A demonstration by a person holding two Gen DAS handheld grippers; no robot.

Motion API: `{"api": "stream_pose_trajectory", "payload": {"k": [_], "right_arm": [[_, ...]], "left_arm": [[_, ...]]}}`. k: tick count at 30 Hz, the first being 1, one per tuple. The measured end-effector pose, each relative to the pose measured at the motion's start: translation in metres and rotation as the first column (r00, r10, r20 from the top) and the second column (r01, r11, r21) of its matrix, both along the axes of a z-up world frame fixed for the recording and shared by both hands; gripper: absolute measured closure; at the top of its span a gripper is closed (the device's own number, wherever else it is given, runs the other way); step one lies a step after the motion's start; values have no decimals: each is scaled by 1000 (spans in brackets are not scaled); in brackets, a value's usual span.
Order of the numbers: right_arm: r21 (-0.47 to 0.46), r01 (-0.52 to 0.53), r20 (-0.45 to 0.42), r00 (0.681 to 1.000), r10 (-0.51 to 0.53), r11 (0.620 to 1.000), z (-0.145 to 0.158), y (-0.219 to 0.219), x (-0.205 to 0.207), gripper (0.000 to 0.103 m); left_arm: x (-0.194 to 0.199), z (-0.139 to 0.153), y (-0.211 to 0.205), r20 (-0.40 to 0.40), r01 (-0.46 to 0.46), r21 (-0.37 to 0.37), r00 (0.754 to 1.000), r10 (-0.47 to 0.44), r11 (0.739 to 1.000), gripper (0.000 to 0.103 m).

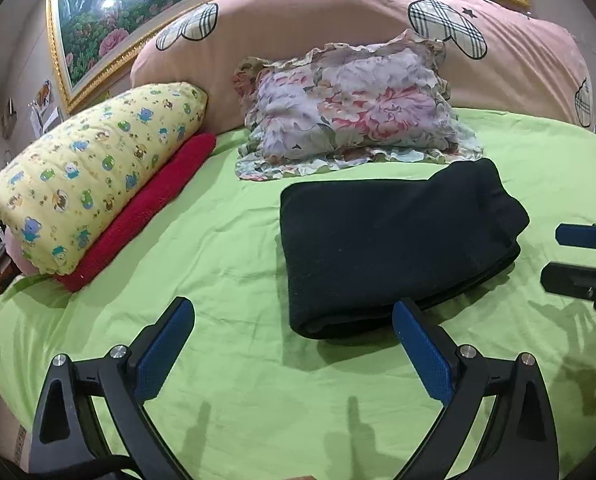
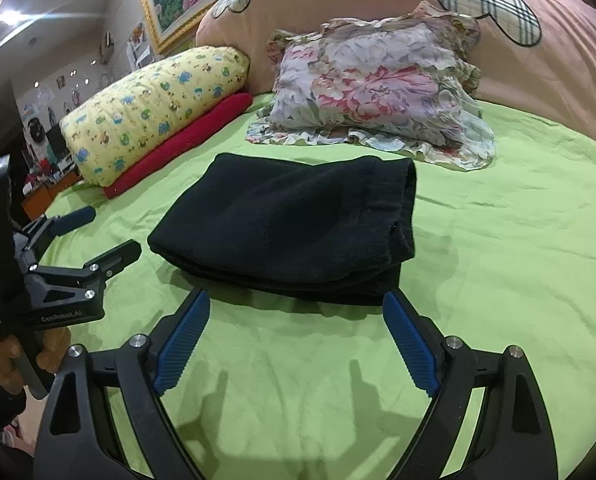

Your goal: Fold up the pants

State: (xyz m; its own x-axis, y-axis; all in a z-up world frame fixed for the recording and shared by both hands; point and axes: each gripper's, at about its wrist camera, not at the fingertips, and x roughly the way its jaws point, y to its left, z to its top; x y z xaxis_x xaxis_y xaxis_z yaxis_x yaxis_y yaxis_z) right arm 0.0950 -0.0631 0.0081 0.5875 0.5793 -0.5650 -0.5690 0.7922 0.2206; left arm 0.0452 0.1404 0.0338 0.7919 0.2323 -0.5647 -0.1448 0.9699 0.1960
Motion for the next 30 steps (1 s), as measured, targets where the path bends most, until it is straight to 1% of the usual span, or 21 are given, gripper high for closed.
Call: {"api": "stream_pose_trajectory", "payload": {"k": [4,6,11,16,21,30], "right_arm": [[-15,-11,0,1000,11,1000,-3,6,2,14],[-17,-7,1,1000,7,1000,-4,8,4,14],[-23,2,-17,1000,-2,1000,-12,10,10,14],[-29,8,-38,999,-9,1000,-20,10,15,14],[-29,15,-39,999,-16,999,-23,10,17,14],[-31,15,-46,999,-16,999,-25,11,20,14]], "left_arm": [[11,-10,0,-13,-3,-10,1000,3,1000,3],[16,-16,1,-32,8,-24,999,-9,1000,3],[27,-27,1,-60,11,-32,998,-12,999,3],[34,-31,3,-71,9,-58,997,-13,998,3],[38,-33,3,-74,6,-51,997,-10,999,3],[40,-34,5,-81,6,-64,997,-11,998,3]]}}
